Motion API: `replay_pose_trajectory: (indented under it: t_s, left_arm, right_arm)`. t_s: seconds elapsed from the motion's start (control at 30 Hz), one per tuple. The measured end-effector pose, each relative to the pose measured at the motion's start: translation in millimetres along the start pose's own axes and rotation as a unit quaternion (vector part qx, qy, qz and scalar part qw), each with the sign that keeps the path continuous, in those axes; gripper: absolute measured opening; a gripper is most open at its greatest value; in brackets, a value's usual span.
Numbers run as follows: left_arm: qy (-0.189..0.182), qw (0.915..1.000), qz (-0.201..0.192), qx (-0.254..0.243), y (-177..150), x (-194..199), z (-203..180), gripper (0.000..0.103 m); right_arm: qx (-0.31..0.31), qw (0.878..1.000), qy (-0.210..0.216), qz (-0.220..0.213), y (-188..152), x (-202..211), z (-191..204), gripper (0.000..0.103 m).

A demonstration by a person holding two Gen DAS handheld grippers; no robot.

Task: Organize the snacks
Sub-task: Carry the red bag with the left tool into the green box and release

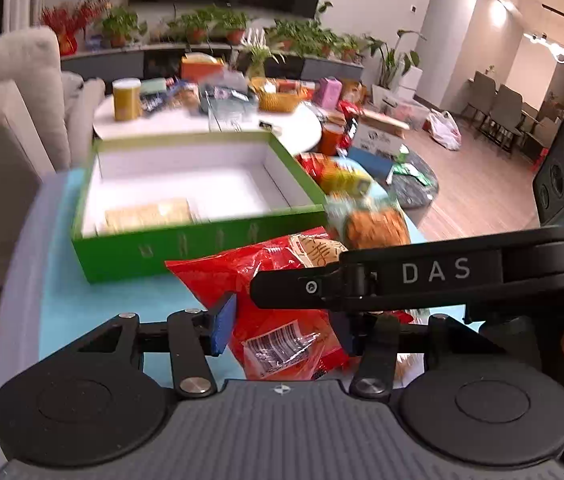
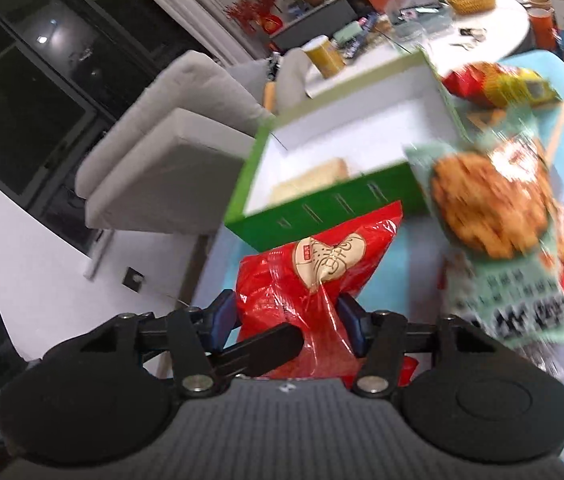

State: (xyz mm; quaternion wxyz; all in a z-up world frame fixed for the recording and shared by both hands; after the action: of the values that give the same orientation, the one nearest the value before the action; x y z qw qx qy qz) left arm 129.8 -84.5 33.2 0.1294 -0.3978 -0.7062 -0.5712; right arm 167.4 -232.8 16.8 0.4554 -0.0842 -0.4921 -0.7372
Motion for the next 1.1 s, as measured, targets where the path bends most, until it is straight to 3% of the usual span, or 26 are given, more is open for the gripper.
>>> replay_pose_trajectory:
  t_s: [0.27,0.53,1.1]
  left_arm:
    - [-0.002,0.999,-0.044,-0.001,59,-13,-2,0.048]
    - [-0.002,0.9985,-0.053,-0.011,100,-48,-2,0.048]
    - [0.003,1.0,0.003,0.005,108,-131,24,0.048]
  right_arm:
    - [0.006,0.999,-0.009,-0.042,51,-2,1,0.071]
    - [0.005,0.998,-0.023,-0.059,88,-14,-16,0.071]
    - [-0.036,0.998,-0.043,-0.012,99,-70,-67,0.071]
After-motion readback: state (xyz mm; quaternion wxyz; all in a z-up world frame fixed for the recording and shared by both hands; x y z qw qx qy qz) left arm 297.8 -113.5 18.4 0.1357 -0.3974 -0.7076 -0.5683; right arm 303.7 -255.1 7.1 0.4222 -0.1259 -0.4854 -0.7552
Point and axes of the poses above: each gripper's, at about its wrist camera, not at the fingertips, and x roughly against the way its jaws point, z to its left, y to its top, the point moved 2 cm from there along -x, roughly the way its jaws point, and after that the axes turned 10 degrees about x, right-handed, at the moved point
